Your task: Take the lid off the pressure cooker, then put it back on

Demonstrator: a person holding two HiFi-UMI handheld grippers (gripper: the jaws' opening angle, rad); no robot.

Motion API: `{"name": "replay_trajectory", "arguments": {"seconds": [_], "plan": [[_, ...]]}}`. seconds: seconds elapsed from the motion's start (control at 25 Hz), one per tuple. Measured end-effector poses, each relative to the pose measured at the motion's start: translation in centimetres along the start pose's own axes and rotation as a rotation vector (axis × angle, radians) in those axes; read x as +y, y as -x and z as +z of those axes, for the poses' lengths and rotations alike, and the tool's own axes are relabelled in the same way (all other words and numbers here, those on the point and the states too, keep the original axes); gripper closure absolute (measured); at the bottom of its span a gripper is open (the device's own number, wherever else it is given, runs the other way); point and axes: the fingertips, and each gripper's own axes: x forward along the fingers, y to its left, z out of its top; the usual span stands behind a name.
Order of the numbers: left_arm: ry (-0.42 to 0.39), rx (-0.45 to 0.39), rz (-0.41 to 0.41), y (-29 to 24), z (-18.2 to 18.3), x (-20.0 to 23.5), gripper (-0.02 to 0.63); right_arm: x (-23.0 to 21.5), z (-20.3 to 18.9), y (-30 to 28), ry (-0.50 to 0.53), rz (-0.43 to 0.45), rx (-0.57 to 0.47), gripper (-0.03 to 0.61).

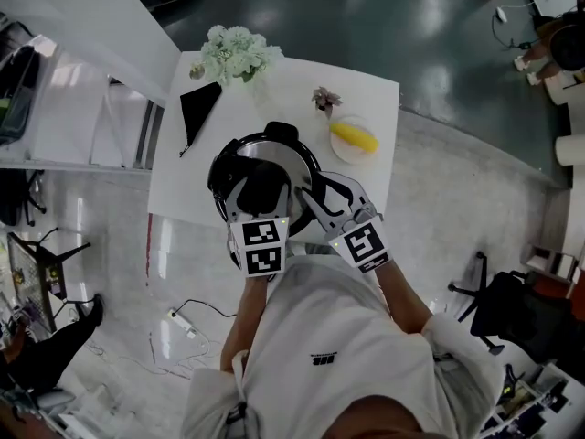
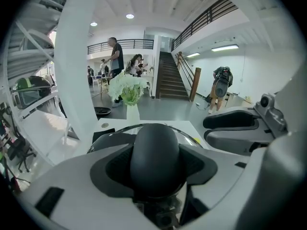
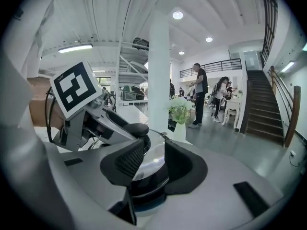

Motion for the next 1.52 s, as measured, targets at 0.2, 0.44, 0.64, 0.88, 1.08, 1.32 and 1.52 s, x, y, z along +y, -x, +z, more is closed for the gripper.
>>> {"name": "replay_trajectory", "arguments": {"seconds": [0.2,0.44,0.64,0.88,1.08,1.32,1.52], "plan": [[-0.042,-0.003,-0.029,0.0,-0.3,-0.1,0.321,0.1,-0.1,0.2,-0.026,-0.02,-0.014,0.442],[-0.098,-0.134,-0.114,1.8,1.3,-0.5,0.301,0.5,0.6,0.7,-0.023,-0.053,-0.032,0.442],[-0.142,-0.268,-0.13,3.9,2.9,0.1,0.328,0.9,1.3,1.0,-0.016,-0.087,-0.055,0.442],[-0.17,-0.357,-0.163,5.5,3.1,1.5,0.36,1.7,1.9,1.0,0.0,-0.142,-0.06,0.443],[-0.179,-0.375,-0.213,6.3,2.8,2.7,0.367,2.5,2.4,0.5,0.003,-0.197,-0.076,0.443],[-0.205,-0.404,-0.283,6.9,3.1,3.3,0.374,3.4,2.9,0.2,-0.05,-0.276,-0.073,0.443],[-0.239,-0.467,-0.274,8.6,3.0,3.0,0.376,4.5,3.6,1.4,-0.02,-0.309,-0.151,0.443]]}}
